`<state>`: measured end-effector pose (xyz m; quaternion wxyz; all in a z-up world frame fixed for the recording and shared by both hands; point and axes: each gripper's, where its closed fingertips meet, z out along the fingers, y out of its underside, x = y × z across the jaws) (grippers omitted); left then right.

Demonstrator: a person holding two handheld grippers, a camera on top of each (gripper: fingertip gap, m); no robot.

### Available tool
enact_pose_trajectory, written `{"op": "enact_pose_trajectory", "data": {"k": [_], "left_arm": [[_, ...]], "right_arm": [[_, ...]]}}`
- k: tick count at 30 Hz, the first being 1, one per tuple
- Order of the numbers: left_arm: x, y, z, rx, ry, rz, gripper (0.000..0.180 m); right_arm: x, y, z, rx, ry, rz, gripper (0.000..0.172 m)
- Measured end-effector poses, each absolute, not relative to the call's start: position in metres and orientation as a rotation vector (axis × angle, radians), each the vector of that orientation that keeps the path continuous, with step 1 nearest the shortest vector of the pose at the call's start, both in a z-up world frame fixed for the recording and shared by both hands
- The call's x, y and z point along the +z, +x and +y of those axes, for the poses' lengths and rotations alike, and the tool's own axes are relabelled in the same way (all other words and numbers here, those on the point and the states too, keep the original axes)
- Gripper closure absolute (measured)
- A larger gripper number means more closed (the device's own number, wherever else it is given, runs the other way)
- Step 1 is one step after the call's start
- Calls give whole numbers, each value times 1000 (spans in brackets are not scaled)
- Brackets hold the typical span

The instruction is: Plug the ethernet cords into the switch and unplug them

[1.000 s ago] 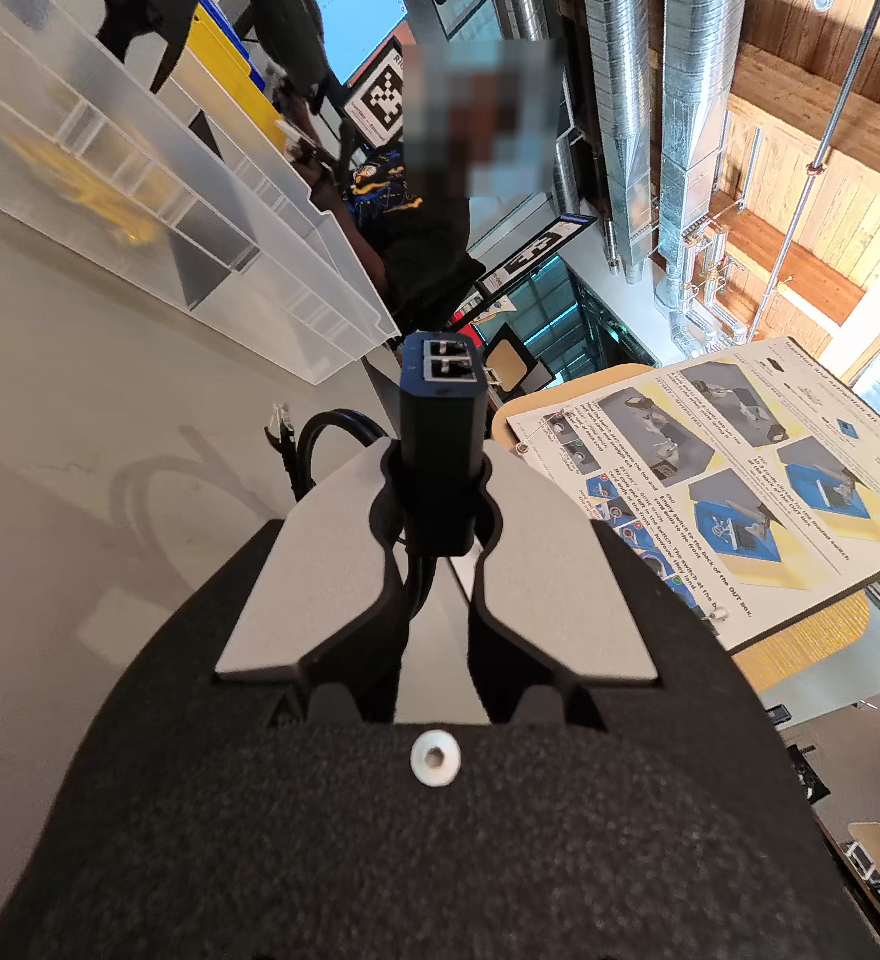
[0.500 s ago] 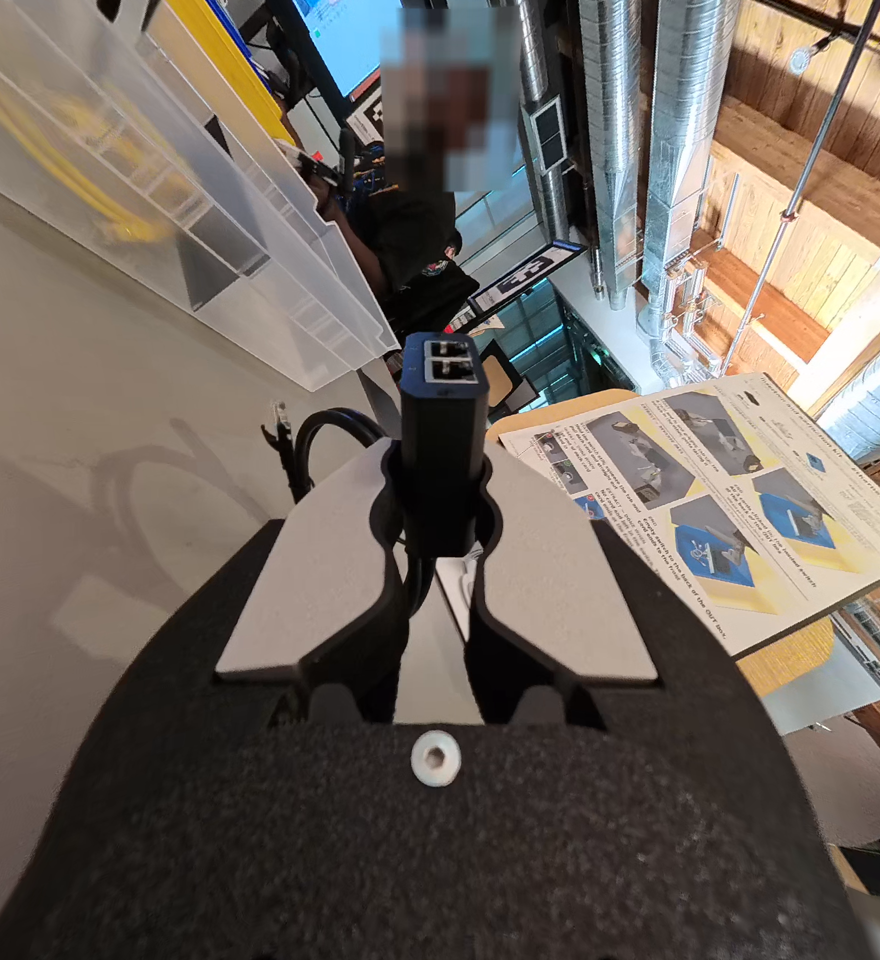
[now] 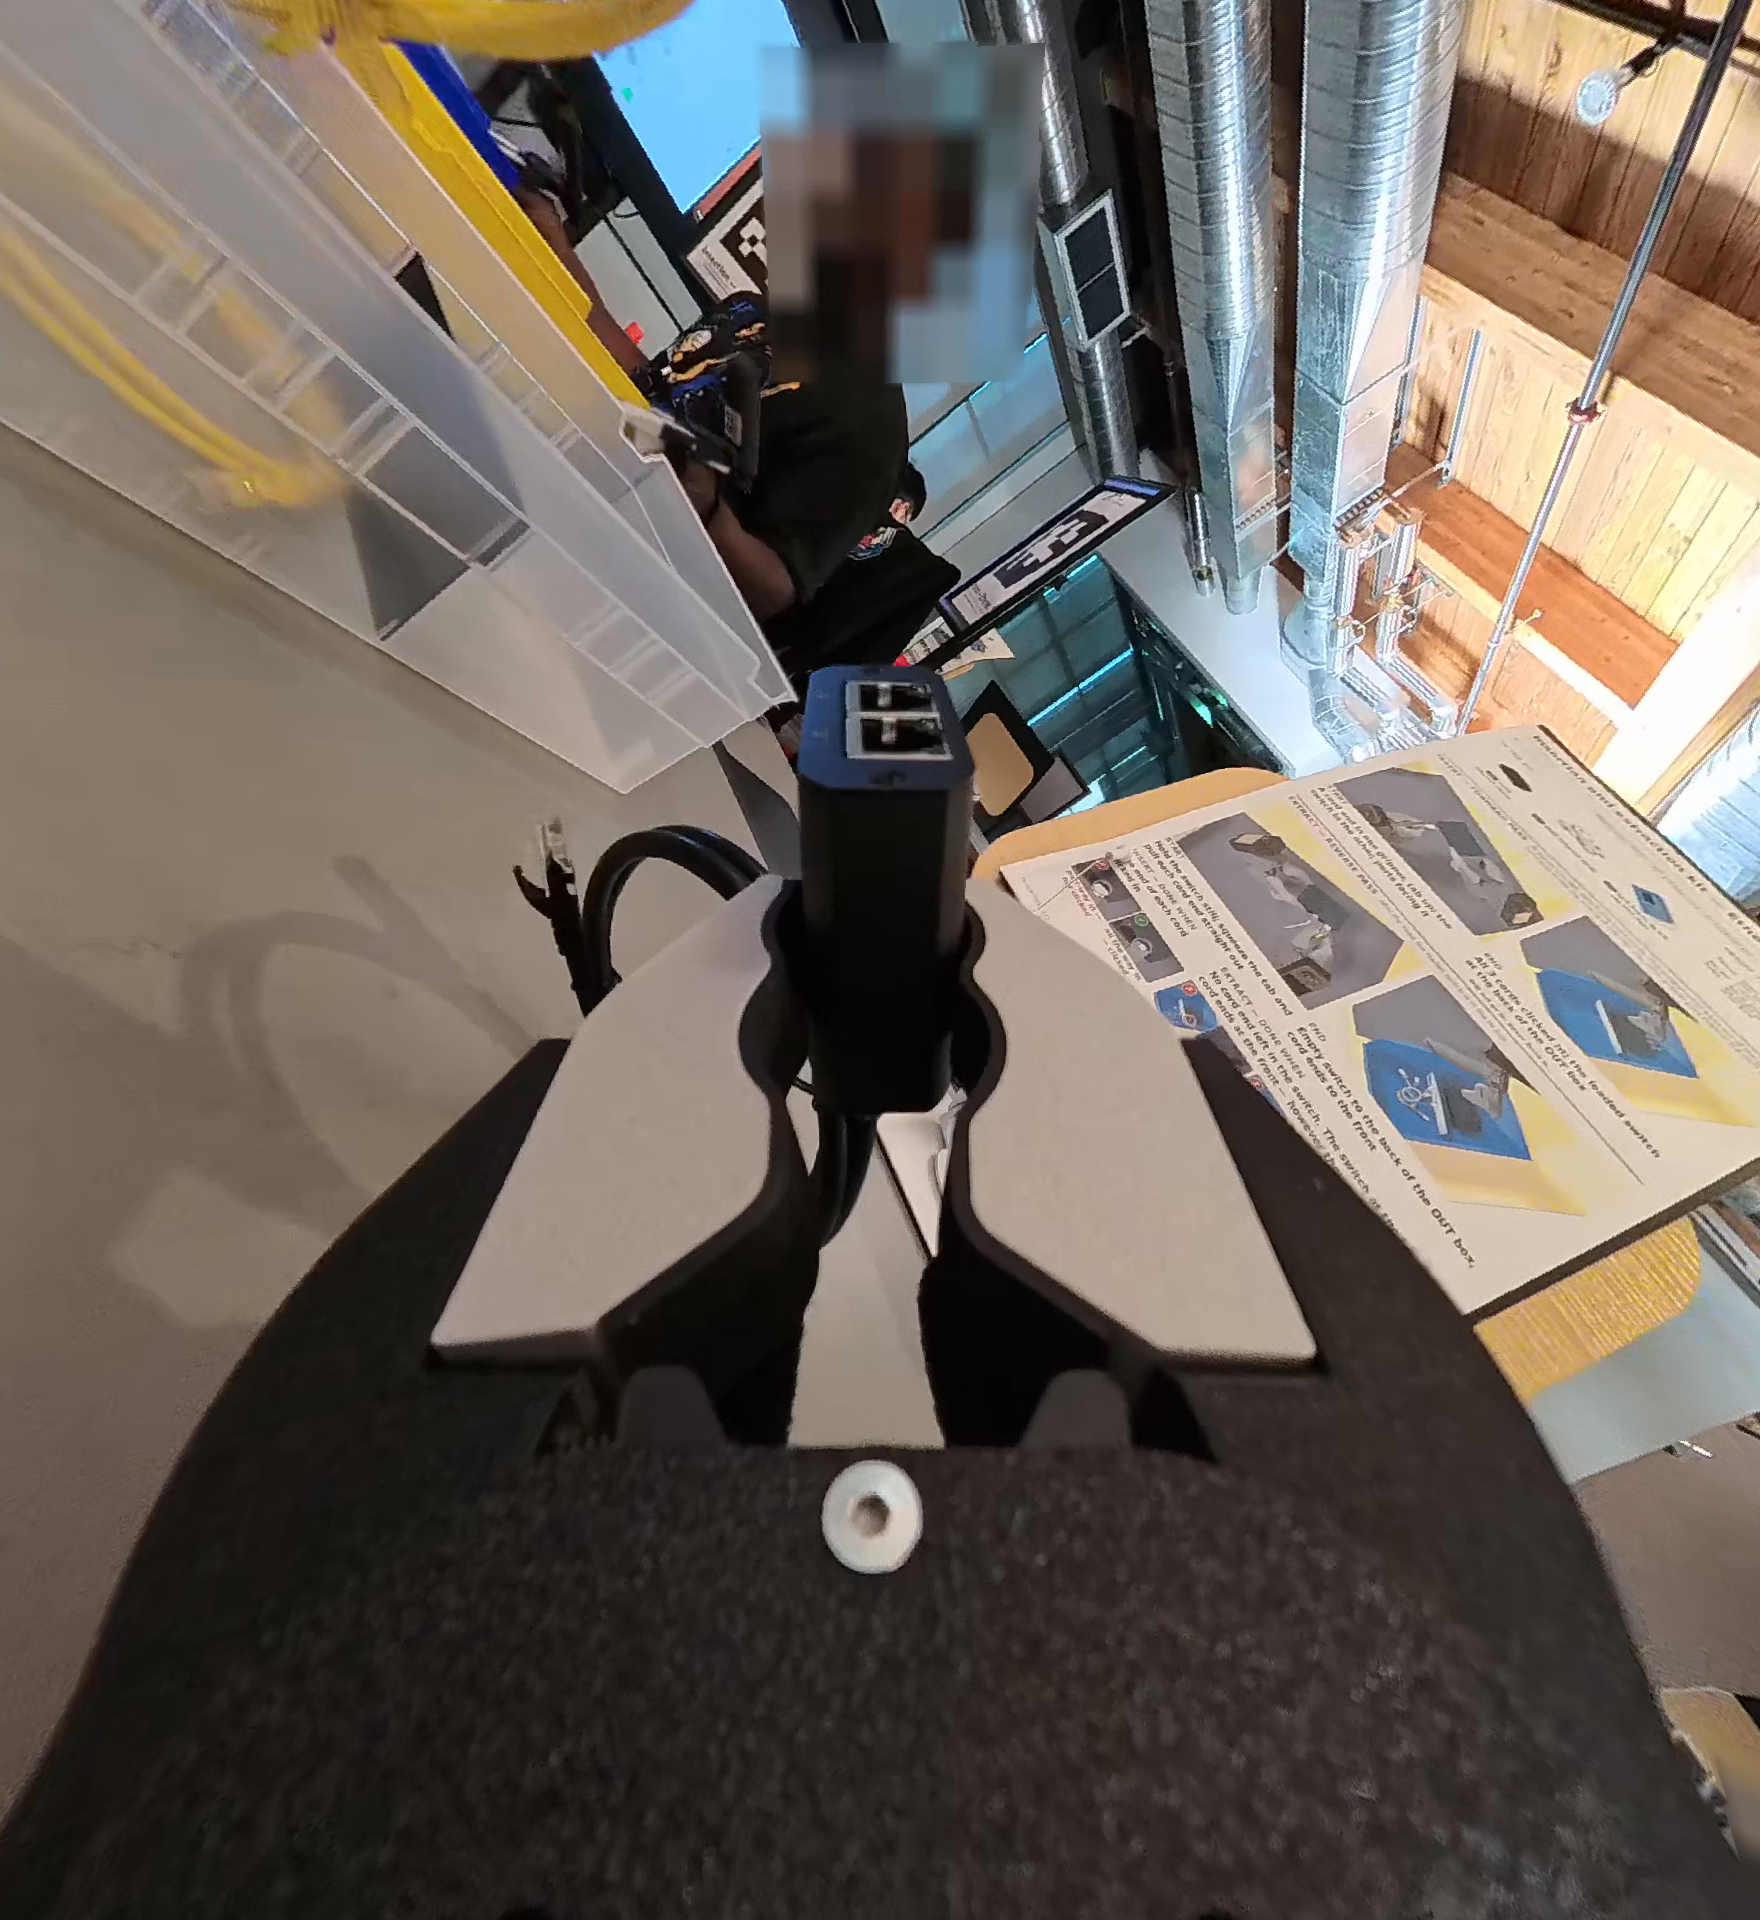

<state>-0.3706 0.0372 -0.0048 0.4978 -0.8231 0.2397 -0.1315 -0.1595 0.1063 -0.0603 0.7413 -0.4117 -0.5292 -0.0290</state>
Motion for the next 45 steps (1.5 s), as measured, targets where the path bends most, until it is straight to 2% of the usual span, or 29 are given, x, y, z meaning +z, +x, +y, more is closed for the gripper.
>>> {"op": "enact_pose_trajectory", "data": {"k": [4,9,15,21,28,34,37,42,45], "left_arm": [[3,-316,12,-428,-1905,531,175],[-49,-271,16,-331,-1926,516,175],[-75,-249,40,-263,-1920,452,175],[-109,-206,21,-357,-2011,563,175],[-27,-266,5,-262,-1852,474,175],[86,-309,-42,-639,-1598,405,175],[120,-280,-77,-797,-1504,520,175],[122,-214,-113,-1323,-1477,624,176],[82,-191,-91,-1436,-1569,599,175]], "right_arm": [[-57,-157,108,-50,-904,-1156,148],[-57,-156,110,-9,-918,-1159,148],[-58,-154,113,48,-961,-1139,147],[-58,-150,116,67,-970,-1135,147],[-57,-148,118,74,-978,-1123,147],[-57,-152,116,77,-969,-1131,147],[-57,-152,117,76,-978,-1126,148],[-51,-144,119,79,-987,-1086,148],[-46,-139,121,81,-991,-1056,148]]}}
